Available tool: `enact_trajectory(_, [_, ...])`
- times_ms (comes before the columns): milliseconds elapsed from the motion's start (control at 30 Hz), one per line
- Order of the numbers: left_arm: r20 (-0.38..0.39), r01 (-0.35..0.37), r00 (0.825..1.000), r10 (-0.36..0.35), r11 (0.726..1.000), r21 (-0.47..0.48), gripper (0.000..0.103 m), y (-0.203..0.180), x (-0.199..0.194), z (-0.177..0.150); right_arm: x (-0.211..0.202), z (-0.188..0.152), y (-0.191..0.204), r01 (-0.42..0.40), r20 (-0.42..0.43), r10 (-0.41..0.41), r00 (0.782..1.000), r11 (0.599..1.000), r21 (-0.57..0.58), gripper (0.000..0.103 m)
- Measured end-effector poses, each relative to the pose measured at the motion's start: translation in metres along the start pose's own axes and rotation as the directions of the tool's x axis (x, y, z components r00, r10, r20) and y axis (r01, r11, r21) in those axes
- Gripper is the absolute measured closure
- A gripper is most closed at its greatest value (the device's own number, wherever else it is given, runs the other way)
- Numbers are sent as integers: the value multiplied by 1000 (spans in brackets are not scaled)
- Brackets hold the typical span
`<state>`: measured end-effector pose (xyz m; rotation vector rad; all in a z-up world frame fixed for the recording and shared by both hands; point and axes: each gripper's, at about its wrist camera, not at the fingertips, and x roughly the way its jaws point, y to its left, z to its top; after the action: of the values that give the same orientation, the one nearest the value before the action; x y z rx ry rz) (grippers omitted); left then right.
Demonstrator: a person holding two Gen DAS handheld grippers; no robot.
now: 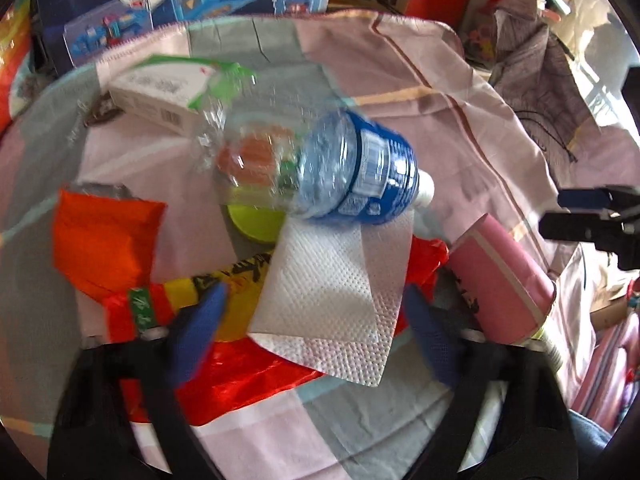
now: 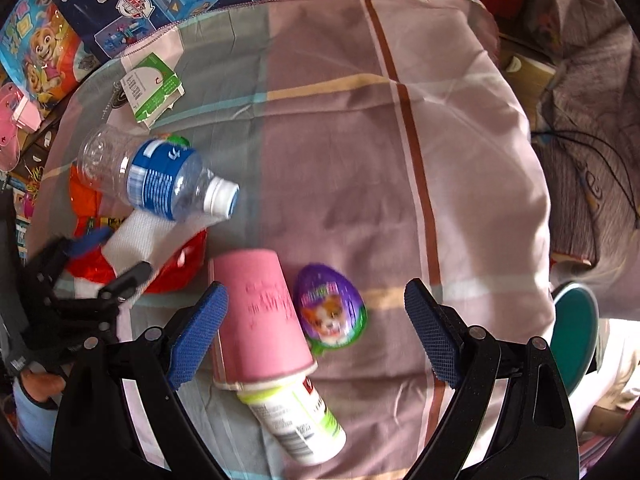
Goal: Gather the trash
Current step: 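Grasp the blue-labelled water bottle with the right gripper and lift it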
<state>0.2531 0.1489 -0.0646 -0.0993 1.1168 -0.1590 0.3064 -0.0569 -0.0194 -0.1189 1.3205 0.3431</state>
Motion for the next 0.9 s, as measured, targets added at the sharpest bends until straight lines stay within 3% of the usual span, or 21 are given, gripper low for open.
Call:
enact_trajectory(33, [-10,18,1000,-18,1000,-8,50,1,4,-3,2,4,2,0,-1,0,1000,1000,-4,17])
enact_trajectory(133, [7,1,1000,-1,1000,10,80,-2,6,-13,7,14,12,-5,-4,5,1000,1000,-18,17])
enact_trajectory(167, [10,23,1000,-23,1000,6,92,-1,5,-15,8,16,16,-8,-3,8,1000,1000,-23,17])
enact_trajectory(200, [9,64,998,-63,998,-17,98,1,2,-18,9,19,23,-14,-3,13,1000,999,-37,17])
enact_trajectory(333, [35,121,992,-118,989,-81,99,13,-15,-31,13,29,57,-52,-1,53,999,990,-130,17])
enact_trajectory(500, [34,136,991,-133,985,-110,99,23,-29,-47,21,46,108,-71,5,77,997,950,-305,17])
enact_trajectory(767, [19,82,997,-80,979,-188,99,59,-41,-67,40,49,163,-109,-48,98,994,863,-493,17])
enact_trajectory(900, [30,81,997,-77,972,-221,97,66,-47,-74,60,43,181,-99,-85,62,994,818,-566,16])
